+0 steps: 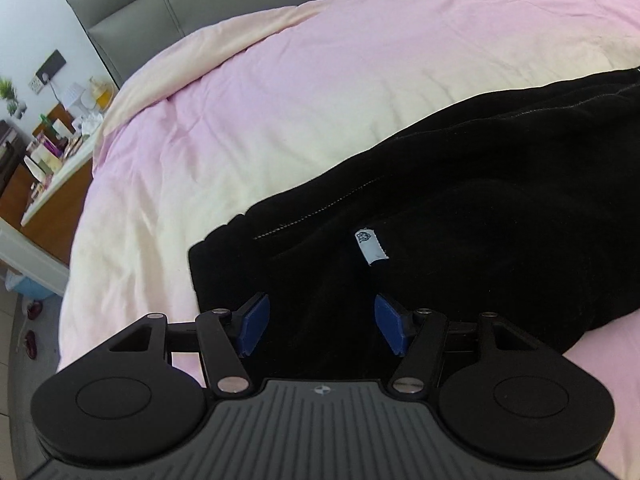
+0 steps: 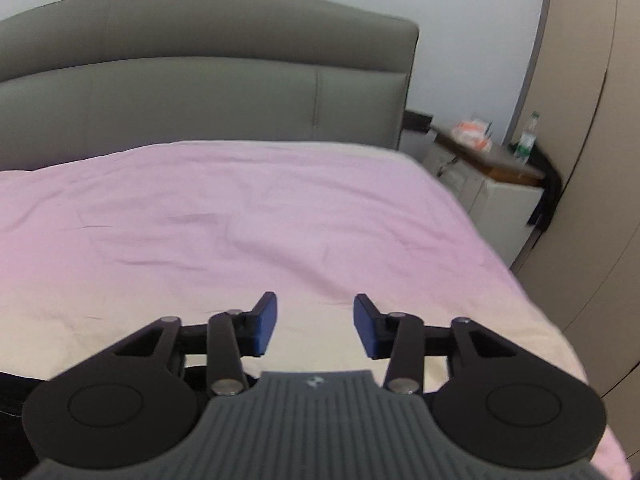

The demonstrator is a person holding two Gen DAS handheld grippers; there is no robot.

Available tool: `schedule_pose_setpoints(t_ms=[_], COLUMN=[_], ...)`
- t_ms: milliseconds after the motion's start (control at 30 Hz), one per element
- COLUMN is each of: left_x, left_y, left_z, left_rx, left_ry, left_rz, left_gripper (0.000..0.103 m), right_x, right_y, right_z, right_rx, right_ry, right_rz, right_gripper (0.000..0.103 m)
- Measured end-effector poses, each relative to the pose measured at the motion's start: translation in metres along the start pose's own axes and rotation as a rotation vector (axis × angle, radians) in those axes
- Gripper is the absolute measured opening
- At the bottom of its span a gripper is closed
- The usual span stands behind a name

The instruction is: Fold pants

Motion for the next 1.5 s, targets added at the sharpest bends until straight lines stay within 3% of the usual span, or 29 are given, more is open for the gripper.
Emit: schedule_pose_setpoints(t_ms=[33,133,267,300,333,467,567,667,700,733,800,867,933,1033,1133,1267,1300,1333,1367,1433,1500], left_x=[0.003,0.012,0.018,0.018,0.018,0.014,0.013,0.014,0.015,0.015,0.016,0.017,0.016,0.015,0.013,0.013,0.012,0.010,0.006,-0.005,-0.018], left_y=[0.001,0.004,0.002,0.001,0.001,0.002,0.002,0.005,0.005,0.005,0.004,0.003,0.001,0.001,0.002,-0.001,-0.002,-0.003,-0.004,-0.009,-0.019], left_z=[0.001,0.006,0.009,0.009,0.010,0.010,0.009,0.009,0.008,0.009,0.009,0.009,0.010,0.011,0.011,0.012,0.012,0.011,0.011,0.010,0.012], left_rx=[0.005,0.017,-0.004,-0.014,-0.019,-0.007,-0.013,-0.007,-0.004,-0.004,-0.009,-0.019,-0.034,-0.045,-0.040,-0.068,-0.078,-0.083,-0.083,-0.080,-0.124], left_ry=[0.000,-0.005,0.010,0.016,0.017,0.012,0.006,0.003,0.006,0.009,0.012,0.018,0.023,0.030,0.034,0.040,0.043,0.049,0.056,0.087,0.135], left_rz=[-0.003,0.004,0.010,0.008,0.006,-0.002,-0.011,-0.021,-0.023,-0.023,-0.017,-0.010,-0.007,-0.011,-0.011,0.002,0.003,0.001,-0.009,-0.047,-0.062], left_gripper=[0.071,0.071,0.071,0.071,0.071,0.071,0.071,0.071,0.071,0.071,0.072,0.072,0.072,0.071,0.072,0.071,0.071,0.071,0.073,0.078,0.085], right_x=[0.005,0.010,0.016,0.018,0.022,0.045,0.062,0.066,0.060,0.055,0.039,0.015,-0.005,-0.006,0.017,0.074,0.081,0.082,0.078,0.067,0.056], right_y=[0.000,0.003,0.015,0.017,0.019,0.016,0.007,-0.004,-0.007,-0.007,-0.003,-0.001,0.014,0.042,0.051,0.031,0.027,0.021,0.015,0.011,0.009], right_z=[0.005,0.036,0.088,0.098,0.107,0.128,0.131,0.133,0.129,0.125,0.109,0.082,0.049,0.020,0.022,0.076,0.090,0.096,0.098,0.102,0.108], right_rx=[-0.003,-0.037,0.049,0.060,0.063,0.069,0.125,0.121,0.121,0.126,0.193,0.193,0.270,0.366,0.368,0.162,0.060,-0.009,-0.031,0.049,0.149], right_ry=[-0.040,-0.089,-0.091,-0.088,-0.092,-0.092,-0.093,-0.115,-0.105,-0.108,-0.126,-0.078,-0.012,-0.004,-0.089,-0.364,-0.384,-0.354,-0.290,-0.210,-0.176], right_rz=[-0.037,-0.063,-0.234,-0.253,-0.252,-0.262,-0.337,-0.316,-0.336,-0.355,-0.483,-0.579,-0.619,-0.566,-0.432,-0.096,0.043,0.113,0.122,0.059,-0.020], right_gripper=[0.062,0.062,0.064,0.070,0.075,0.074,0.060,0.057,0.036,0.002,0.000,0.000,0.000,0.000,0.000,0.005,0.008,0.012,0.013,0.026,0.027])
Point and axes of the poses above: each gripper's, at about its wrist camera, not at the fingertips, and x roughly the way its jaws point, y to its right, z to its underside, the point moved 5 cm from there along x, roughly the way its jaws point, and after that the axes turned 4 degrees about y, right-handed, at the moved point
